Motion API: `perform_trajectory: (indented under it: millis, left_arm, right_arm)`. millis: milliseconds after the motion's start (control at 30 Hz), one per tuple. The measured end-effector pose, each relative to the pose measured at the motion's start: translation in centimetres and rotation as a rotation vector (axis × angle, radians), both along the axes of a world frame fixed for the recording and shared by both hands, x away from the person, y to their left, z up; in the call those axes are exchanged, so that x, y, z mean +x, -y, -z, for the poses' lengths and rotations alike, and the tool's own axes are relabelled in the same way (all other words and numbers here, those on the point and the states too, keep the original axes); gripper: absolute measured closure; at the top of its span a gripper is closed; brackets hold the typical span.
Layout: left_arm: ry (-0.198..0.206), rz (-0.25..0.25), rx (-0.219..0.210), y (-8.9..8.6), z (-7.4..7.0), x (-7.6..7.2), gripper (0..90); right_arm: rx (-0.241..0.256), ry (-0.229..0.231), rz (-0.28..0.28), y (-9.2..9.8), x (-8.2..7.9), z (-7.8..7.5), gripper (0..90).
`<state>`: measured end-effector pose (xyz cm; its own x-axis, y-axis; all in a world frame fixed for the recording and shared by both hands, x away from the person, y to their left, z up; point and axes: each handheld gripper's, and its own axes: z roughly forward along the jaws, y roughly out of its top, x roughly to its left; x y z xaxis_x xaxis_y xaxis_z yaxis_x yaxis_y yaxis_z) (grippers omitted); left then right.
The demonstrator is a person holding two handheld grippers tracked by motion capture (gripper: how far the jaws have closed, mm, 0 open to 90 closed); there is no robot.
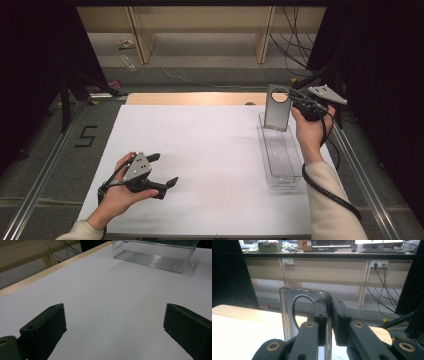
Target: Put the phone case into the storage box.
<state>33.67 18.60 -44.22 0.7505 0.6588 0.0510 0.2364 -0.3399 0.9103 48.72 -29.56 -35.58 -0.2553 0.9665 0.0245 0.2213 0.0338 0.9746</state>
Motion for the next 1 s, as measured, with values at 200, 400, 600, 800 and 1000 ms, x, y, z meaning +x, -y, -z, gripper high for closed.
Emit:
perform_trajectory:
  millis: [200,400,600,800,1000]
  left_arm:
    - [0.0,0.0,0.001,-0.01,0.0,-0.01,4.0]
    - [0.0,0.0,0.0,-0.01,0.0,0.0,4.0]
    - [-0.001,0.001,-0.003,-0.01,0.02,0.02,4.0]
    - [0.0,-0.001,-0.002,0.0,-0.01,0.01,4.0]
    - [0.0,-0.001,-0.004,0.02,-0.03,-0.01,4.0]
  right_arm:
    - [-0.003,0.001,0.003,-0.12,0.15,0.12,83.1]
    - [-0.009,0.009,0.006,-0.07,0.23,0.09,83.1]
    - [-0.012,0.009,0.007,-0.13,0.38,0.17,83.1]
    - [-0.009,0.008,0.012,-0.1,0.45,0.22,83.2]
    - [-0.012,-0.001,0.013,-0.11,0.59,0.43,83.2]
